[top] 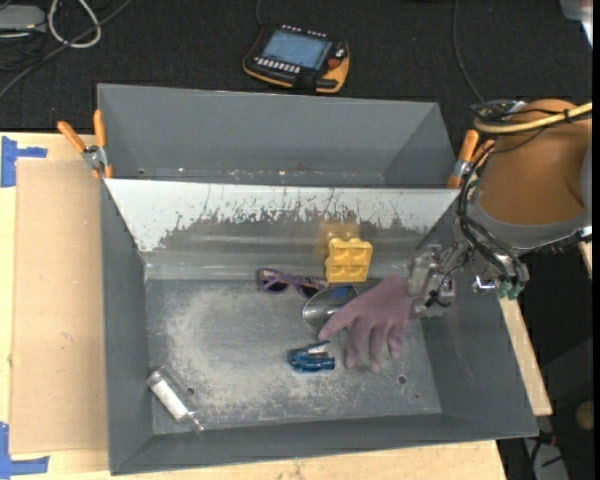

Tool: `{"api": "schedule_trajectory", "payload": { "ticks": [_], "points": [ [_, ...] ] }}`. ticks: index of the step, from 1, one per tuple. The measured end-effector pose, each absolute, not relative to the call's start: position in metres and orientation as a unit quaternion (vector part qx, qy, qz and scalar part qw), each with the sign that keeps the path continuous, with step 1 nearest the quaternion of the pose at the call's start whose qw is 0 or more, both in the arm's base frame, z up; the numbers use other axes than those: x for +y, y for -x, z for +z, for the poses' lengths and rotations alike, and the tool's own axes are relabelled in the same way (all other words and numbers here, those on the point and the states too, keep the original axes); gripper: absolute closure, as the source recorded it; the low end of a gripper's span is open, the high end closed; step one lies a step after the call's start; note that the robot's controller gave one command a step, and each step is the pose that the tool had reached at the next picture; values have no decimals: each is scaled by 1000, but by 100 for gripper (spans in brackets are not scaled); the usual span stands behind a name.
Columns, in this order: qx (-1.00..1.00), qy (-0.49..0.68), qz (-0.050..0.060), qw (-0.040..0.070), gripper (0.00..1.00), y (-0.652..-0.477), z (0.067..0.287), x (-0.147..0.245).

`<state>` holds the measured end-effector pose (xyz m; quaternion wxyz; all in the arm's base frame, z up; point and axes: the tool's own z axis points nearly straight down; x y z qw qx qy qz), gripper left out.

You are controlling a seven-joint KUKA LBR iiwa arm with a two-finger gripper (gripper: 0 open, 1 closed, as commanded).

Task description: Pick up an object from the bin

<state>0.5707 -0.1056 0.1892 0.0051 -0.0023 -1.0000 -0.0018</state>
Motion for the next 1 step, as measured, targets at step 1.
{"api": "schedule_trajectory", "payload": {
  "ticks": [1],
  "points": [
    [-1000, -21, -2, 5, 100, -577, 147, -131]
  ]
}}
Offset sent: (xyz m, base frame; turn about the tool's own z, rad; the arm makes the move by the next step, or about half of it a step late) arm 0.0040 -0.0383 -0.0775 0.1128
